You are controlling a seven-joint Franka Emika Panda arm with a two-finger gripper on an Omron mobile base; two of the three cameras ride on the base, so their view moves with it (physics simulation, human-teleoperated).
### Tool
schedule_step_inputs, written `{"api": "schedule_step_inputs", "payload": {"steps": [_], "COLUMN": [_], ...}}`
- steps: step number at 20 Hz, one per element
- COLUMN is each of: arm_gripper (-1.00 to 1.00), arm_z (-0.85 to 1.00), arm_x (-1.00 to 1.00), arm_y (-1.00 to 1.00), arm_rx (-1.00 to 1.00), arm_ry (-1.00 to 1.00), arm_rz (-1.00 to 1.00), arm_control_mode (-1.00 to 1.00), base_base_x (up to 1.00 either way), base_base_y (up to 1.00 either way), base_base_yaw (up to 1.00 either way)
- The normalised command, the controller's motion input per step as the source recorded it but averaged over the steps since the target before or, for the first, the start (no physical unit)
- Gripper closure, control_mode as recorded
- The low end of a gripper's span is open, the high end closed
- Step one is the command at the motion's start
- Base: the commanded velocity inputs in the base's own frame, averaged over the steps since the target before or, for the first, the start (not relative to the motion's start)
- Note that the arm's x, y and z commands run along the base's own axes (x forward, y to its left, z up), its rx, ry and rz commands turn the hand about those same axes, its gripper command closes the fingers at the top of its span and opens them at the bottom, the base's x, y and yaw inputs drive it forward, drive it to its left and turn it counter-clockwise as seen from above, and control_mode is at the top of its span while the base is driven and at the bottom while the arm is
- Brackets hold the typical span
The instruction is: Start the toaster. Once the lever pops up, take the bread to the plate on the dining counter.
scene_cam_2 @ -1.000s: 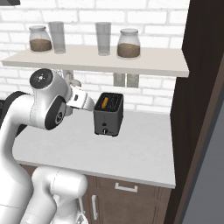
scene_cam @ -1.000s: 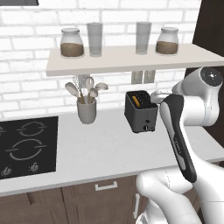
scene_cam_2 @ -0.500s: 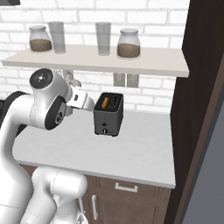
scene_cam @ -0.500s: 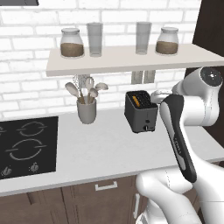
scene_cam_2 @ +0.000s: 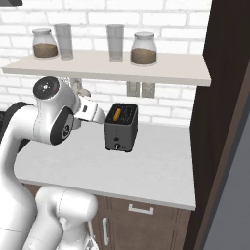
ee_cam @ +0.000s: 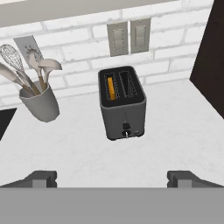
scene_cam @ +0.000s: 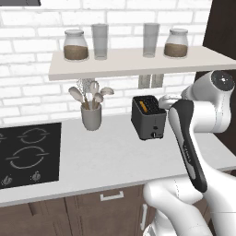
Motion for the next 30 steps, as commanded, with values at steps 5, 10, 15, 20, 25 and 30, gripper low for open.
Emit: {"api": "schedule_step_inputs", "payload": {"steps": [5,10,15,20,25,30], "arm_gripper": [-1.0,-1.0,-1.0,-1.0,-1.0,-1.0], "arm_z": [0.0,0.0,0.0,0.0,0.0,0.0], "arm_x": [0.0,0.0,0.0,0.0,0.0,0.0], "arm_y": [0.0,0.0,0.0,0.0,0.0,0.0], "arm_rx": [0.0,0.0,0.0,0.0,0.0,0.0], "arm_ry": [0.0,0.0,0.0,0.0,0.0,0.0], "arm_rz": [0.0,0.0,0.0,0.0,0.0,0.0], "arm_control_mode": [-1.0,-1.0,-1.0,-1.0,-1.0,-1.0], "base_base_x": [0.0,0.0,0.0,0.0,0.0,0.0], "base_base_y": [0.0,0.0,0.0,0.0,0.0,0.0], "base_base_yaw": [0.0,0.0,0.0,0.0,0.0,0.0]}}
